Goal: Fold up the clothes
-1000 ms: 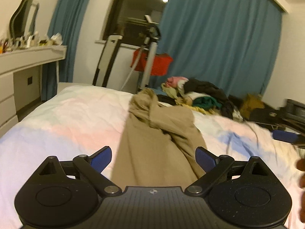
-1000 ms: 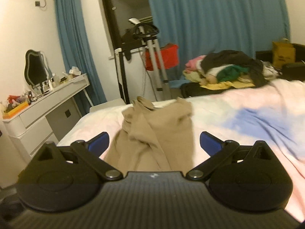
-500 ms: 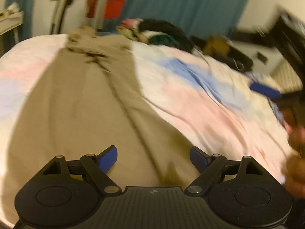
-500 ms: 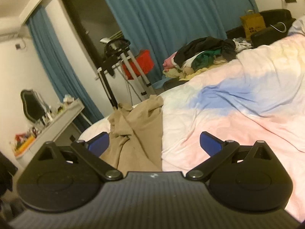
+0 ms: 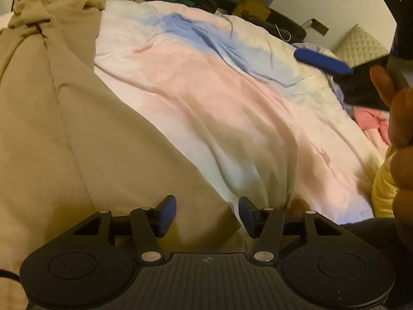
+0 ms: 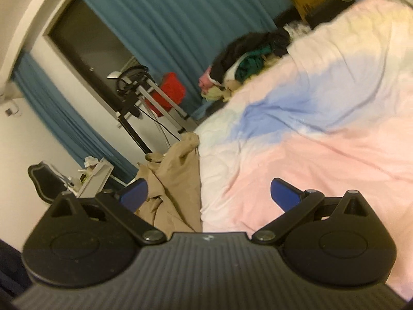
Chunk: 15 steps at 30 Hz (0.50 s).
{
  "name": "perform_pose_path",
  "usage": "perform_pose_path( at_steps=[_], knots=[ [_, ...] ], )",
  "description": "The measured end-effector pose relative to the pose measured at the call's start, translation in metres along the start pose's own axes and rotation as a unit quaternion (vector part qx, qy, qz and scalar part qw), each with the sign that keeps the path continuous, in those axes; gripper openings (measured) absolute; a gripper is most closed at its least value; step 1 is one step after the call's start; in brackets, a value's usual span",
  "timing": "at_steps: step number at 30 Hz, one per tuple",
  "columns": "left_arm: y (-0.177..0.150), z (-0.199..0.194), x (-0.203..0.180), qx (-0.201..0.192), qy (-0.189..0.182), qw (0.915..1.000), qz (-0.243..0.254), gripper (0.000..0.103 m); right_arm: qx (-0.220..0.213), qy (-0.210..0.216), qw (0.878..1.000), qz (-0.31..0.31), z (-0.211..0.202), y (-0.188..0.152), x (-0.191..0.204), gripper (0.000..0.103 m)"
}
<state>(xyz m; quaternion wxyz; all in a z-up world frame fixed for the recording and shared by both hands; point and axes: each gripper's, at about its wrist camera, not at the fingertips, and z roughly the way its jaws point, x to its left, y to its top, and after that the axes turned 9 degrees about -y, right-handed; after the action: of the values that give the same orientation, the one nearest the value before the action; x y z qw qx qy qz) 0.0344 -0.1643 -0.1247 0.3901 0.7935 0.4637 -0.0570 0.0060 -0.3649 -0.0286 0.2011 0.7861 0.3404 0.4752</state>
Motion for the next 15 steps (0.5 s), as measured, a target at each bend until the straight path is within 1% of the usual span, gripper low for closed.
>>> perform_pose_path(
  at_steps=[1,2,3,4,7,11,15],
  knots=[
    [0.000,0.000,0.001,-0.002,0.001,1.0000,-0.001,0.039,0.007,0.001,1.000,0.004,0.003,0.000,-0.001,0.103],
    [0.000,-0.002,0.003,-0.004,0.001,1.0000,-0.002,0.026,0.009,-0.001,1.000,0.002,0.004,-0.001,0.000,0.103],
    [-0.001,-0.003,0.004,-0.007,0.000,1.0000,-0.003,0.017,0.010,-0.004,1.000,-0.004,0.005,-0.001,0.002,0.103],
    [-0.001,-0.005,0.005,-0.009,0.000,1.0000,-0.004,0.003,0.011,-0.008,1.000,-0.010,0.006,-0.002,0.004,0.103],
    [-0.002,-0.014,0.010,-0.019,-0.002,0.9998,-0.008,0.001,0.010,-0.011,1.000,-0.017,0.005,-0.003,0.005,0.103],
    [0.001,-0.060,0.022,-0.055,-0.011,0.9980,-0.031,0.000,0.006,-0.012,1.000,-0.005,0.002,-0.002,0.003,0.103],
    [0.003,-0.105,0.034,-0.091,-0.020,0.9942,-0.054,0.000,0.003,-0.010,1.000,0.002,-0.002,-0.001,0.001,0.103]
  ],
)
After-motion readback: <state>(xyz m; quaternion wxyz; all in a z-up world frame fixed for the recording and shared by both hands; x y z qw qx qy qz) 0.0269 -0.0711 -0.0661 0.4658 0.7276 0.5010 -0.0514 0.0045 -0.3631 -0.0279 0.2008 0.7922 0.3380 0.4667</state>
